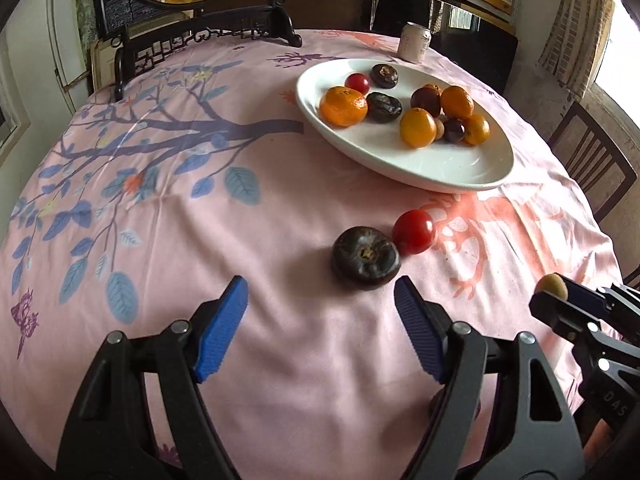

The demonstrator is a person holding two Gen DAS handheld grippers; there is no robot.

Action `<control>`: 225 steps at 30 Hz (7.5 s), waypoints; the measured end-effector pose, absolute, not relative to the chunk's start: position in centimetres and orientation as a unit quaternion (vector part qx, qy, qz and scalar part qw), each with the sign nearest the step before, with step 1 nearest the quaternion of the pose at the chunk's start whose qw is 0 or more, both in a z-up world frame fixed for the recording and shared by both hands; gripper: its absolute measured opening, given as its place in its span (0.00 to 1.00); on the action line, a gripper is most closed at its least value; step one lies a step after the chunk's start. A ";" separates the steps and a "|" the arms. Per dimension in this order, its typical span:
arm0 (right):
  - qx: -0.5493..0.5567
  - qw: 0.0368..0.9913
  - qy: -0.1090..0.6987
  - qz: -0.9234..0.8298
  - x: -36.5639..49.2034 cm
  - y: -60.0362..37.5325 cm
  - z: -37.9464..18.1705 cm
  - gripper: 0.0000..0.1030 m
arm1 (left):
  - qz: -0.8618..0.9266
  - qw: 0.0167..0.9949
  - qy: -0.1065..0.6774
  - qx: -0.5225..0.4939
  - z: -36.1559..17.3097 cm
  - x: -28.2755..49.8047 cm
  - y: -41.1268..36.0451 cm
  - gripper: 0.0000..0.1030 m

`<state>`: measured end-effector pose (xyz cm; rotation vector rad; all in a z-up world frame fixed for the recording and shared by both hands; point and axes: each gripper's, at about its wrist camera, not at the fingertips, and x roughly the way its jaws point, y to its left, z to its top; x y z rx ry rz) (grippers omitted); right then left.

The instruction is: Organize fruits

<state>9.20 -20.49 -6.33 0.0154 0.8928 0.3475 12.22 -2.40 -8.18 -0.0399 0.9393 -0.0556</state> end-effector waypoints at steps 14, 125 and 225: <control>0.055 0.885 0.428 0.173 8.8 -23.8 -6.7 0.25 | -0.049 0.881 0.469 -0.032 -8.8 13.9 -4.2 0.41; 0.076 0.890 0.416 0.171 7.0 -26.3 -6.7 0.28 | -0.039 0.879 0.475 -0.003 -9.4 16.6 -8.3 0.29; -0.026 0.921 0.377 0.099 9.7 -21.8 -1.8 0.99 | -0.014 0.935 0.353 -0.024 1.9 5.9 -5.3 0.98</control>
